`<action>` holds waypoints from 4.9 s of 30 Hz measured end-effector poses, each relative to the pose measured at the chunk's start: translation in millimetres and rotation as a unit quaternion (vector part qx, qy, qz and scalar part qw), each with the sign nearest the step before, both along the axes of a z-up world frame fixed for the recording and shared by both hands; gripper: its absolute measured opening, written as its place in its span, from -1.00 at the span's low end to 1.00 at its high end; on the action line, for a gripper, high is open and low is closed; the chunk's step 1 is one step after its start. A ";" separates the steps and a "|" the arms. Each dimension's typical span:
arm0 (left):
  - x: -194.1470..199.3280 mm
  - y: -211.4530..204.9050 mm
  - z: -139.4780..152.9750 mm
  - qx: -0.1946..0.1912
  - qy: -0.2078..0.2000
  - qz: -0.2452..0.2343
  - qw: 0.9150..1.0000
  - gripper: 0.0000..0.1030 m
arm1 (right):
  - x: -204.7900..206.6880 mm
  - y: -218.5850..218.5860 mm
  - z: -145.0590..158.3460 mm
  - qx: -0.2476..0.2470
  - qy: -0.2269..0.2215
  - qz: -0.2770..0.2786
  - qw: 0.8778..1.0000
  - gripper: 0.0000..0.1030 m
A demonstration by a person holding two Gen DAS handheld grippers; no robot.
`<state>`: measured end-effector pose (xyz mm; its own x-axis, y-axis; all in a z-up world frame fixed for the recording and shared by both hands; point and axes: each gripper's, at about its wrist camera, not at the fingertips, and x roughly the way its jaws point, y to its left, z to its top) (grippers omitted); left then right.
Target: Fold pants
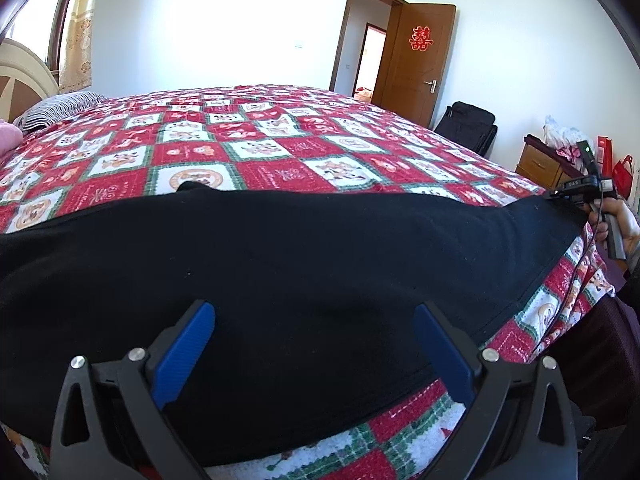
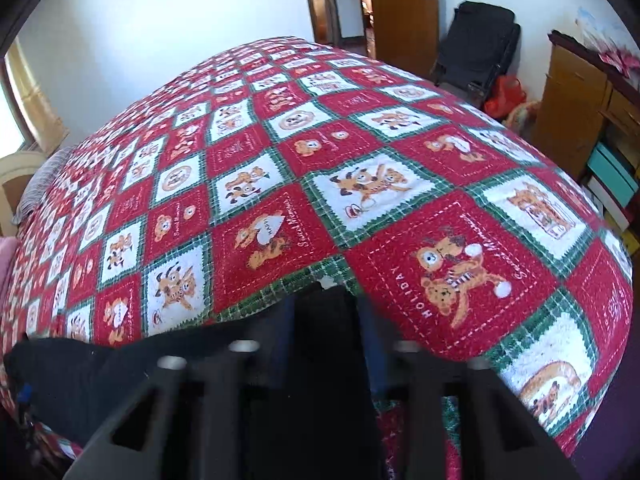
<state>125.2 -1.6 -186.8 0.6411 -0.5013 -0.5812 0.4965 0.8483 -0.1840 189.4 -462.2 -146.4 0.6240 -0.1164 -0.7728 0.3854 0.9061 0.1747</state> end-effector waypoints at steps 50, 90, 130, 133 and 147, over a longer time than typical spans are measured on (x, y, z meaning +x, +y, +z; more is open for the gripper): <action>-13.8 -5.7 -13.0 0.049 -0.044 0.018 0.998 1.00 | -20.8 -22.4 3.1 0.009 -0.053 0.010 0.999 -0.26; -20.1 2.9 -5.8 0.041 -0.032 0.062 0.997 1.00 | -41.4 202.2 -40.1 -0.046 0.044 0.253 0.965 -0.07; 37.6 176.3 11.1 0.049 -0.012 0.293 0.955 1.00 | -9.6 291.8 -69.7 -0.070 0.030 0.318 0.945 0.08; 49.5 182.5 -2.9 0.077 0.015 0.297 0.952 1.00 | -11.0 297.1 -71.6 -0.083 0.030 0.321 0.943 0.18; 22.0 152.0 19.0 0.024 -0.017 0.280 0.959 1.00 | -46.8 144.3 15.9 -0.015 -0.083 0.138 0.987 0.23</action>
